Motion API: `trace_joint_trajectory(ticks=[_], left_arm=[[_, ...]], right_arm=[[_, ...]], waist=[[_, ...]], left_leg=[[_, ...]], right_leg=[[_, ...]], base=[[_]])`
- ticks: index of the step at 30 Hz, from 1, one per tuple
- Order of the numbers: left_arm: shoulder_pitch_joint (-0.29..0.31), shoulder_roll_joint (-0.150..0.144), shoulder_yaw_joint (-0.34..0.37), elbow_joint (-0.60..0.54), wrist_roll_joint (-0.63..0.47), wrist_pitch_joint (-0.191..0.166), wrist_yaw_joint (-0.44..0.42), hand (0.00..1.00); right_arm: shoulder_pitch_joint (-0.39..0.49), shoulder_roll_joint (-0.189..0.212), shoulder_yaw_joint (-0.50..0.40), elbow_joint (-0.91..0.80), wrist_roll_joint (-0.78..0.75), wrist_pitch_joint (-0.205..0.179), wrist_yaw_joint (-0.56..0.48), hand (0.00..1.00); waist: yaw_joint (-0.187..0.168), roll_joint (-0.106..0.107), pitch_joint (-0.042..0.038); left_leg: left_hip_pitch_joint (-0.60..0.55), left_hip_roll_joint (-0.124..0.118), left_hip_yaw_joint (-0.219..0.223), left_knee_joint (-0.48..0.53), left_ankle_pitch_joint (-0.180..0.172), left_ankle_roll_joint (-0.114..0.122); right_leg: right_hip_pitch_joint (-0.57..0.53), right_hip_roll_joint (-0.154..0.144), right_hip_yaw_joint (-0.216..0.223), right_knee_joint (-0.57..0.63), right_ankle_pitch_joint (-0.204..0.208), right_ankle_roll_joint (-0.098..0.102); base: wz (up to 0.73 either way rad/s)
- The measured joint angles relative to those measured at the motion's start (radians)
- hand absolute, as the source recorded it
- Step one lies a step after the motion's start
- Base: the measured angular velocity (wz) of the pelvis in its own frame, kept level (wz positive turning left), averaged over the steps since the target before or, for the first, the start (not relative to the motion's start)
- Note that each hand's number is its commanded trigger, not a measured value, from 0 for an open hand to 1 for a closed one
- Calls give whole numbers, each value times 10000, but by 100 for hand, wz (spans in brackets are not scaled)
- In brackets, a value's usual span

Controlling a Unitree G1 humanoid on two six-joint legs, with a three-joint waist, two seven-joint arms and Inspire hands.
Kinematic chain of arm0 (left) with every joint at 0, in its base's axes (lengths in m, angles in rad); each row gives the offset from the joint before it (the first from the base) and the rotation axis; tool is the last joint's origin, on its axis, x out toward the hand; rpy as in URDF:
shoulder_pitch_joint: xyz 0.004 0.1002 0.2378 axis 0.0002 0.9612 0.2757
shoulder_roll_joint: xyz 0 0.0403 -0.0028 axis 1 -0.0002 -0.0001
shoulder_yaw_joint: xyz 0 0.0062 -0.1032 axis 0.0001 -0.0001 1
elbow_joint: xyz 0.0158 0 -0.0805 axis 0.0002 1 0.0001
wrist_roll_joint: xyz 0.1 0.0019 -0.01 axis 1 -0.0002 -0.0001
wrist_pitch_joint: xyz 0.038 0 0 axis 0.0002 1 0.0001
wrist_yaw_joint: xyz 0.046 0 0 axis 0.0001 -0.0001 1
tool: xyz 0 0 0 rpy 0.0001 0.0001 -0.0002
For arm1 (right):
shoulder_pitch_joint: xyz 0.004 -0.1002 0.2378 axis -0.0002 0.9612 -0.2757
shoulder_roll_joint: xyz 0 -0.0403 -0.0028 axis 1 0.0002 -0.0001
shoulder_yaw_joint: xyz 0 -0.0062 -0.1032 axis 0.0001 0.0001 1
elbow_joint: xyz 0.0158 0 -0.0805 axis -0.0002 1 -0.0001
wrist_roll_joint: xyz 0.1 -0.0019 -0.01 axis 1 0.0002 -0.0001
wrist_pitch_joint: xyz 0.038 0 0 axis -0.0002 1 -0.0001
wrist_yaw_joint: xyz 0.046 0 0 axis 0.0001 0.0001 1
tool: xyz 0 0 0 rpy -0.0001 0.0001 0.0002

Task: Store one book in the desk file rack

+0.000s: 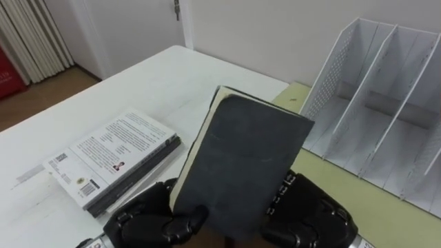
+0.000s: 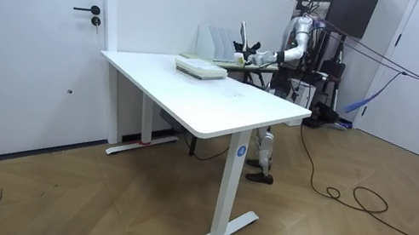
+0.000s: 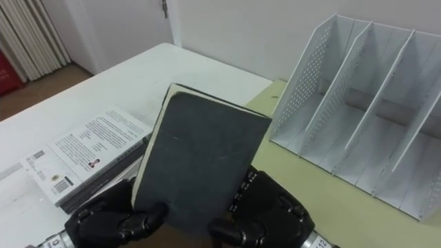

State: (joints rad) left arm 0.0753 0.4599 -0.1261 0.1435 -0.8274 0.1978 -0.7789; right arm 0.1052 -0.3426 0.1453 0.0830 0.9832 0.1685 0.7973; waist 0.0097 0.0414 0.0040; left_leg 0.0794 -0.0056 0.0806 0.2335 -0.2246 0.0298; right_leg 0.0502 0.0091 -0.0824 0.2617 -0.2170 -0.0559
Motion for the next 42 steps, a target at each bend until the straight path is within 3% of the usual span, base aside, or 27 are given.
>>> trace_joint_trajectory(ticks=[5,9,13,18,22,42], left_arm=[[1,298,-9,89,4,60,-225,100],[1,357,-76,414,65,65,-313,100],[-1,392,-146,761,85,66,-437,100],[0,464,-237,940,84,66,-589,100],[0,728,-377,988,81,65,-657,100],[1,776,-458,1575,152,69,-928,100]], right_arm=[[-154,-112,0,1,15,59,23,0],[-154,-215,97,8,39,71,-26,0],[-152,-588,312,12,374,105,-49,0],[-153,-765,436,12,461,105,-51,0],[-153,-1006,726,20,648,121,-71,0],[-153,-1162,749,19,794,205,-70,0]], waist=[[4,41,-25],[47,22,-6],[190,-13,8],[273,-18,7],[282,-17,10],[247,52,43]], left_leg=[[22,4,16,14,1,1],[23,3,60,27,0,2],[-40,0,77,20,-6,9],[-67,0,122,24,-6,11],[-70,0,138,25,-6,11],[-164,2,101,28,-6,12]], right_leg=[[2,-5,-12,121,1,0],[-20,-16,0,116,-1,1],[-157,-31,-6,136,-4,7],[-151,-41,-9,138,-4,8],[-153,-41,-6,121,-4,8],[-215,-42,-34,128,-5,8]], base=[[0],[0],[0],[0],[0],[0]])
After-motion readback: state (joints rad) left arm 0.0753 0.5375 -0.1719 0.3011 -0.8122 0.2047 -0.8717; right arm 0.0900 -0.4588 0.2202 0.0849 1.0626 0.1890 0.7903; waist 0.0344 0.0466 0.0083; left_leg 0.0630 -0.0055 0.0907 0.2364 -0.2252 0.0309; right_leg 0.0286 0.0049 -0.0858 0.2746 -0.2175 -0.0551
